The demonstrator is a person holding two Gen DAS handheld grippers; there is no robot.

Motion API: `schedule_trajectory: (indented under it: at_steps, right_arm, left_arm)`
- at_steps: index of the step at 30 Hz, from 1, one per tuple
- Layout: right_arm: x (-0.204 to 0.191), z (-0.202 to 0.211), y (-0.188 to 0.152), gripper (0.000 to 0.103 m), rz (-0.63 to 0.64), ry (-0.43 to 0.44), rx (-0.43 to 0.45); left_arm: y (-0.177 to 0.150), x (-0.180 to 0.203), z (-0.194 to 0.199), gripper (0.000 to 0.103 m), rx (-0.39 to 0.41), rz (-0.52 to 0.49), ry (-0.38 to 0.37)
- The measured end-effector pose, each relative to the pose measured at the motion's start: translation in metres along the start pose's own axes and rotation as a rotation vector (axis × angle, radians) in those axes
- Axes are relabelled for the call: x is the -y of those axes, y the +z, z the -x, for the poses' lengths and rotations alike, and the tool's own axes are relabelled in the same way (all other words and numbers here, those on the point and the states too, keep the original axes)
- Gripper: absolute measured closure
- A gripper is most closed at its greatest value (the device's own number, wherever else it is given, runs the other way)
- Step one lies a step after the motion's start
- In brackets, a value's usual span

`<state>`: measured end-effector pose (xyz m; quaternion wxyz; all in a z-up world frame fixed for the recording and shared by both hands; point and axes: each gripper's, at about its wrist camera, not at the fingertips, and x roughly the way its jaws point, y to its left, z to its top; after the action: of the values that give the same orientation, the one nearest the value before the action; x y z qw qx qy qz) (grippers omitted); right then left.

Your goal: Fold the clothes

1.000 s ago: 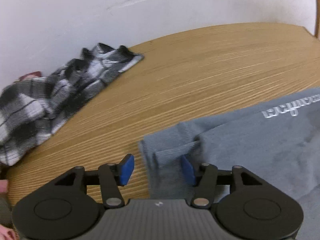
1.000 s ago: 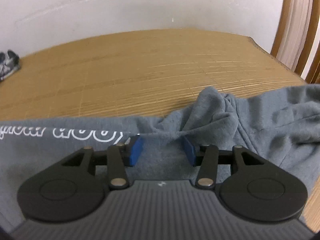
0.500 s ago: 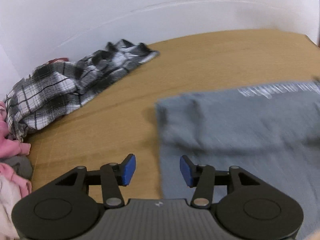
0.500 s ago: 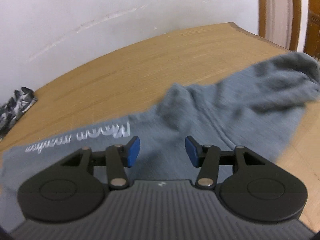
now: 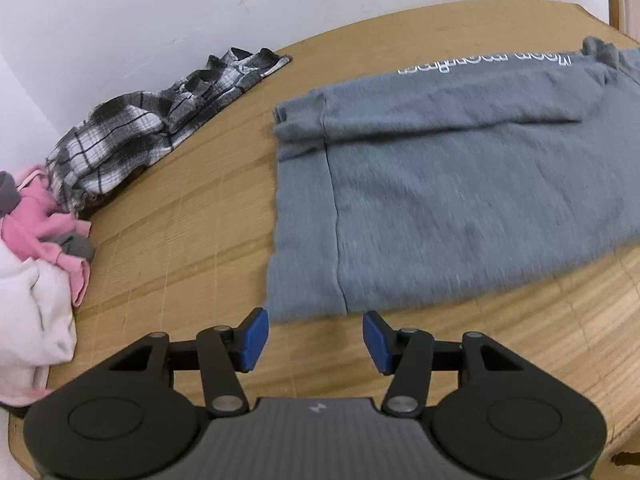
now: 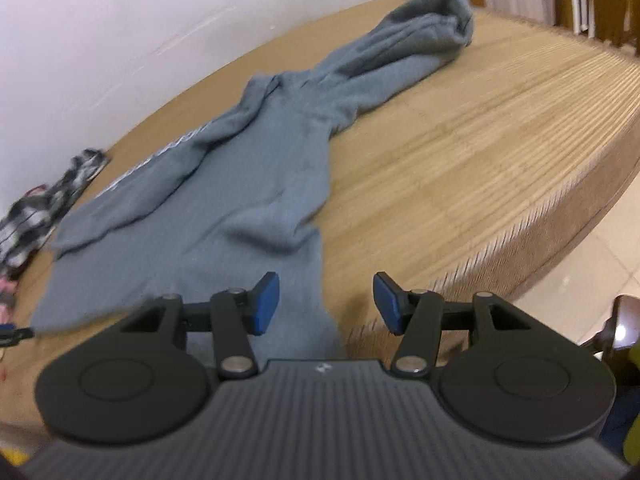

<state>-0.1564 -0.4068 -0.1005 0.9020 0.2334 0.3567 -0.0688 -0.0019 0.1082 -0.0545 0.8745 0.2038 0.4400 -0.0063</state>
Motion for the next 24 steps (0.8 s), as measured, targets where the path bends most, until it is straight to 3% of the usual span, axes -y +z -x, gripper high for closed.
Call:
schedule_trajectory:
  at_steps: [4,6,8,11,13,16,19,20,22,24]
  right_arm:
    - [-0.015,-0.013,-0.009,0.046,0.112,0.009,-0.009]
    - [-0.023,-0.02,-0.014,0.032,0.169,0.01,-0.012]
    - [-0.032,-0.024,-0.018,0.026,0.21,0.009,-0.018]
    - [-0.049,-0.029,-0.025,0.025,0.322,0.004,-0.016]
    - [-0.057,-0.027,-0.03,0.025,0.38,-0.012,-0.017]
    - [-0.063,-0.027,-0.032,0.028,0.396,-0.015,-0.017]
    - [-0.068,-0.025,-0.032,0.053,0.408,-0.004,-0.018]
    - [-0.069,-0.025,-0.031,0.07,0.404,0.004,-0.019]
    - [-0.069,-0.025,-0.028,0.082,0.365,0.015,-0.022]
    - [-0.065,-0.023,-0.023,0.088,0.288,0.041,-0.027]
  left_arm:
    - [-0.012,0.005,0.002,0.047,-0.006,-0.031,0.046]
    - [-0.015,0.003,0.0,0.044,-0.003,-0.039,0.063]
    - [-0.016,0.001,-0.005,0.043,0.0,-0.046,0.07]
    - [-0.015,0.002,-0.015,0.043,0.018,-0.082,0.085]
    - [-0.015,0.01,-0.022,0.042,0.055,-0.166,0.116]
    - [-0.021,0.031,-0.026,0.042,0.133,-0.409,0.178]
    - [-0.022,0.038,-0.029,0.045,0.17,-0.532,0.171]
    - [-0.019,0.035,-0.031,0.048,0.17,-0.525,0.149]
    - [-0.013,0.032,-0.035,0.061,0.165,-0.509,0.105]
    - [-0.009,0.032,-0.041,0.095,0.14,-0.487,0.074]
